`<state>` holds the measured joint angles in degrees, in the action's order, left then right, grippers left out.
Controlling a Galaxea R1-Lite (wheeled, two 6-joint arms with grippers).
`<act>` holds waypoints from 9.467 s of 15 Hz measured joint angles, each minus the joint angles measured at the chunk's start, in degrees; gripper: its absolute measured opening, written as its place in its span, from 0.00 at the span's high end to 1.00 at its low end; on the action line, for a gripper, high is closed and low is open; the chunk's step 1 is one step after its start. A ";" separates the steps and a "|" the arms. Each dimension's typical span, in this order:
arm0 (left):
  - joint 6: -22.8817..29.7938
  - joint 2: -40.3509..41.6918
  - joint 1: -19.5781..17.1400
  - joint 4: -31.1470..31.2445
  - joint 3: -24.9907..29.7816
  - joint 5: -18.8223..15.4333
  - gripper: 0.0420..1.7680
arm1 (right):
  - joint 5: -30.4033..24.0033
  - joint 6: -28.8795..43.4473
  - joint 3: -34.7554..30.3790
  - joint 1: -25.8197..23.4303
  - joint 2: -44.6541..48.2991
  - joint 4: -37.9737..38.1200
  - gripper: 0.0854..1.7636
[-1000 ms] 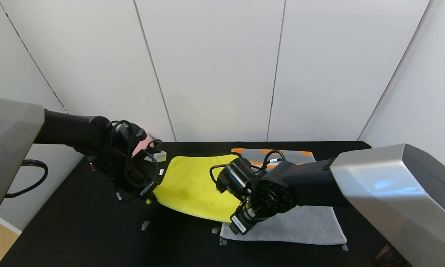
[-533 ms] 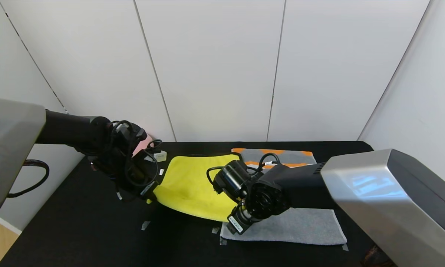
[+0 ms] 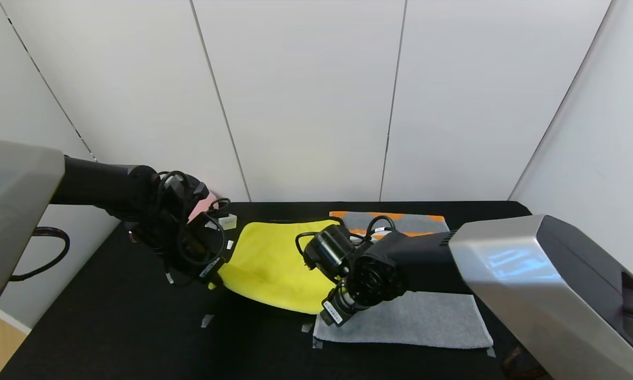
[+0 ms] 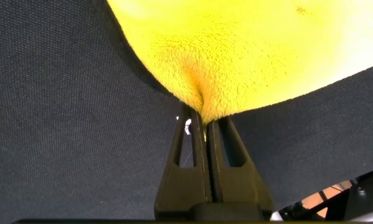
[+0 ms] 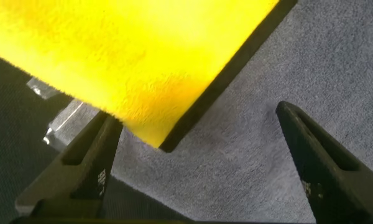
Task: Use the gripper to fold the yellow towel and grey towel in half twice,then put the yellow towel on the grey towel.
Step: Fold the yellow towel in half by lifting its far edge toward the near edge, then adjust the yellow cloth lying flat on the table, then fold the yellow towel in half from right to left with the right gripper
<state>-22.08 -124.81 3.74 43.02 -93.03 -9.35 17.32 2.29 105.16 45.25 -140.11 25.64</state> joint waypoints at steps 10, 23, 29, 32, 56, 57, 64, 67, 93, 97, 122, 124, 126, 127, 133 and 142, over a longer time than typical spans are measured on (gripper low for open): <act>0.00 -0.02 0.05 0.04 0.13 0.00 0.96 | -0.17 0.96 1.05 0.26 -1.02 -0.05 0.99; -0.59 3.61 -0.11 0.79 6.12 0.29 0.96 | -6.46 1.72 1.07 0.80 1.96 3.32 0.98; -0.61 7.55 -0.27 0.72 11.17 0.98 0.96 | -9.34 1.80 0.27 1.07 4.47 8.85 0.98; -0.59 10.47 -0.30 0.66 14.47 1.01 0.96 | -10.62 1.83 -1.68 1.79 6.64 9.83 0.98; 10.95 11.82 -0.69 -15.14 13.01 2.27 0.96 | -3.27 5.91 5.51 -2.43 4.02 -5.08 0.98; 11.98 11.17 -0.61 -16.73 12.76 2.24 0.96 | -3.12 5.89 5.51 -2.80 3.73 -6.02 0.98; 14.58 4.72 -0.35 -20.97 8.90 2.44 0.96 | -3.07 5.89 5.53 -4.24 1.27 -11.68 0.98; 14.82 2.73 -0.35 -23.32 7.74 2.49 0.96 | -3.10 5.80 5.53 -4.66 -0.09 -13.79 0.98; 20.16 0.78 -0.48 -28.79 5.40 3.15 0.14 | -1.05 5.73 5.57 -5.60 -0.85 -16.64 0.17; 20.42 1.46 -0.37 -28.49 6.06 3.12 0.10 | -1.07 6.60 5.42 -5.62 -0.46 -15.96 0.12; 20.19 6.38 -0.05 -28.14 11.43 3.99 0.03 | -6.16 26.09 5.99 -5.29 -3.56 -12.78 0.04; 20.22 6.38 0.00 -28.14 11.50 4.00 0.03 | -6.62 28.82 6.06 -5.32 -3.94 -13.24 0.04; 20.31 6.38 -0.09 -28.11 11.54 3.99 0.03 | -8.46 30.82 6.06 -5.38 -4.18 -13.82 0.04; 20.31 6.38 -0.16 -28.14 11.56 3.99 0.03 | -8.92 31.40 6.06 -5.42 -4.27 -14.15 0.04; 20.25 6.36 -0.30 -28.20 11.89 3.99 0.03 | -9.39 32.00 6.03 -5.05 -4.99 -15.32 0.04; 20.27 6.36 -0.33 -28.18 11.85 4.00 0.03 | -9.14 31.91 6.10 -4.93 -5.62 -15.21 0.63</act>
<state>-1.80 -118.44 3.41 14.84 -81.18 -5.35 8.18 34.21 111.25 40.33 -145.73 10.42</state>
